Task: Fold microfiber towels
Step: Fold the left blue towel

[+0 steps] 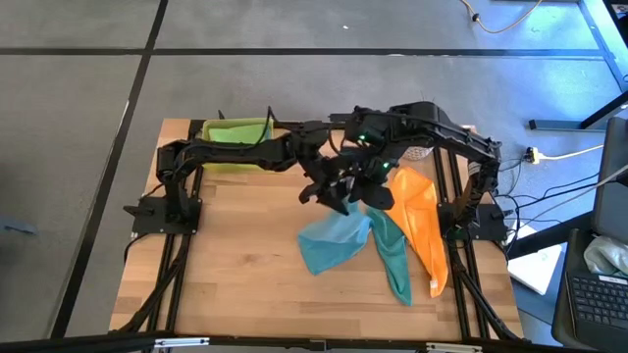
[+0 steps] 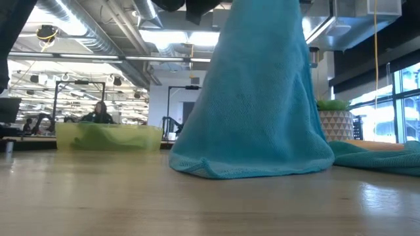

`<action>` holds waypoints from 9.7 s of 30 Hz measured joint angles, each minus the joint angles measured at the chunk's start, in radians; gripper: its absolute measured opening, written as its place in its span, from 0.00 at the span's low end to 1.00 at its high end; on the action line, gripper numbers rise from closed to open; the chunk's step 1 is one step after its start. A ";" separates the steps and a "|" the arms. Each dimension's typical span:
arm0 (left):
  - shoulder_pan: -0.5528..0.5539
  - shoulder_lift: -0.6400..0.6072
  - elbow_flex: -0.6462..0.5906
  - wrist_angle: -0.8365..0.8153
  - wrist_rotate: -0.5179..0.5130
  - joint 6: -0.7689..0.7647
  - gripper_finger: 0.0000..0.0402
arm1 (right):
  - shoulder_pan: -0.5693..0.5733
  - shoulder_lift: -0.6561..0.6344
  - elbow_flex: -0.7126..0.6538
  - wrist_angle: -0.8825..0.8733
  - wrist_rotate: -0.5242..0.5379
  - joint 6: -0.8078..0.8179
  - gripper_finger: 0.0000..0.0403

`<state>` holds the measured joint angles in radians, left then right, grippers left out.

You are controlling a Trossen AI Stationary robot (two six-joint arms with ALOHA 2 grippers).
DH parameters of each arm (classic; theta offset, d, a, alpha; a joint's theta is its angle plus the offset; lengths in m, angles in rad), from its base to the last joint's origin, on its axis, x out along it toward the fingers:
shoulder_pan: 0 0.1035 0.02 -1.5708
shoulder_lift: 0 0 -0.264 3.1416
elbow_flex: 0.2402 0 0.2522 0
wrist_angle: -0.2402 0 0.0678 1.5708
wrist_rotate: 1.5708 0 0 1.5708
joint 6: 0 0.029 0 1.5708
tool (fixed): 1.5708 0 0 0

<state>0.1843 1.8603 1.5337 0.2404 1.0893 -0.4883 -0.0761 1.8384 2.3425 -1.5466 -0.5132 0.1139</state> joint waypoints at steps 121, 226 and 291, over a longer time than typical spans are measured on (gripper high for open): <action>0.235 -0.162 0.001 -0.753 -0.243 0.520 0.00 | 0.006 -0.115 -0.002 0.176 0.024 -0.118 0.02; 0.296 -0.406 0.002 -1.099 -0.789 0.415 0.00 | -0.168 -0.102 -0.008 0.233 0.403 -0.423 0.02; -0.230 -0.172 -0.631 -0.205 -0.720 0.915 0.37 | 0.220 -0.080 -1.053 0.814 -0.054 -0.076 0.02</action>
<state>-0.0459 1.6878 0.9024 0.0357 0.3695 0.4266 0.1437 1.7588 1.2896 -0.7328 -0.5671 0.0380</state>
